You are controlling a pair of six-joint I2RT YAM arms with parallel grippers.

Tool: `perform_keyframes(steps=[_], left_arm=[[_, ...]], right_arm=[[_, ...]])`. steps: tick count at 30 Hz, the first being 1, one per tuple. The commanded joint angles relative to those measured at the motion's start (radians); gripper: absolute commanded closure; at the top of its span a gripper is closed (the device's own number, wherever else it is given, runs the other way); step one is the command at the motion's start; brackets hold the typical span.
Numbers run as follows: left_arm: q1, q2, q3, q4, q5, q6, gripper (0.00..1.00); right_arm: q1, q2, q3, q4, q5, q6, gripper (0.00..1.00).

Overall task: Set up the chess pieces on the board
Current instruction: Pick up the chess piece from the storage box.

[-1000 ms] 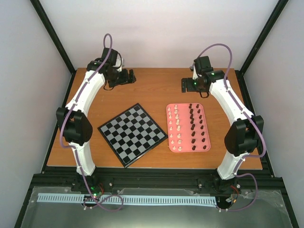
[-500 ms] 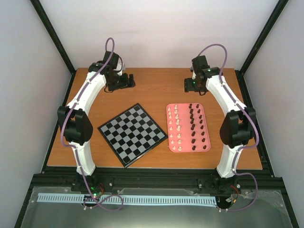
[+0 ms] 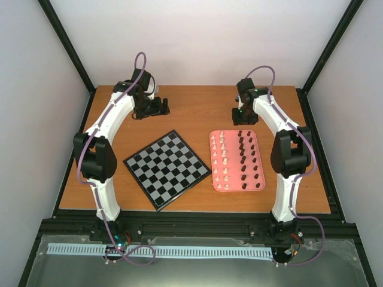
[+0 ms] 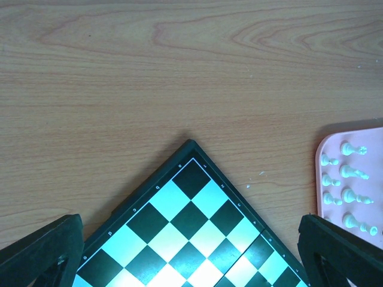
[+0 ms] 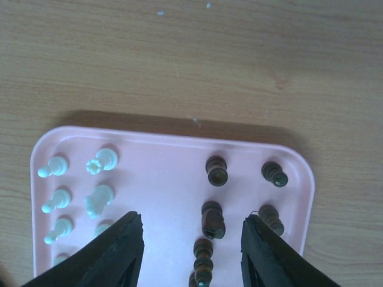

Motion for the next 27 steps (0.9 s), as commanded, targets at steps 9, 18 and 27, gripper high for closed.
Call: perform_keyframes(steps=[9,18,27], left_arm=[[0.001,0.014,0.047,-0.022,0.014,0.011,0.00],[0.001,0.037,0.052,-0.025,0.016,0.005,0.00],[0.001,0.050,0.068,-0.030,0.013,0.004,0.00]], right_arm=[[-0.002,0.021,-0.083,0.002,-0.027,0.007,0.55],[-0.039,0.080,-0.076,0.018,-0.042,0.002,0.55],[-0.044,0.125,-0.053,0.034,-0.061,-0.010,0.55]])
